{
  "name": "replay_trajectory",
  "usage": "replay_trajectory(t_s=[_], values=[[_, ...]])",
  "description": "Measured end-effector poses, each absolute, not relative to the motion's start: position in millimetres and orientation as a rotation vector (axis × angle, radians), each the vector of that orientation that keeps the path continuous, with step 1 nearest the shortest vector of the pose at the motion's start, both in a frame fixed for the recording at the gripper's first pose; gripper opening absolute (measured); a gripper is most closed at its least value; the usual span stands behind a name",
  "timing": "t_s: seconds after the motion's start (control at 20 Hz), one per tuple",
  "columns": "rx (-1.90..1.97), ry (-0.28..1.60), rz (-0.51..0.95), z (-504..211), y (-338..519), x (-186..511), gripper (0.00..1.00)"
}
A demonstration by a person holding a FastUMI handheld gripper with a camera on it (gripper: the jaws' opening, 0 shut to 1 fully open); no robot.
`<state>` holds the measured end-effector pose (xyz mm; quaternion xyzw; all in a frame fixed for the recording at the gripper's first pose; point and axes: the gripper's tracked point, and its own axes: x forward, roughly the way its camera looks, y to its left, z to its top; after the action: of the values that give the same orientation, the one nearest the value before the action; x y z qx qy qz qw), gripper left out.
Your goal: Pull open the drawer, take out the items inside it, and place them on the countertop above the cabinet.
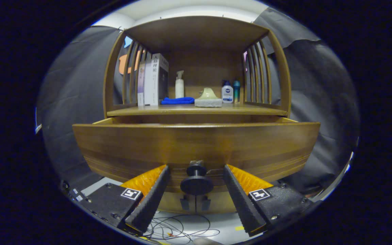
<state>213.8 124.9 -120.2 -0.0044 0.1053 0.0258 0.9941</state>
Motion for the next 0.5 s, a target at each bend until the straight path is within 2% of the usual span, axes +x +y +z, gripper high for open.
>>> replay_trajectory(t_s=[0.5], values=[[-0.017, 0.207, 0.042, -117, 130, 261, 1.0]])
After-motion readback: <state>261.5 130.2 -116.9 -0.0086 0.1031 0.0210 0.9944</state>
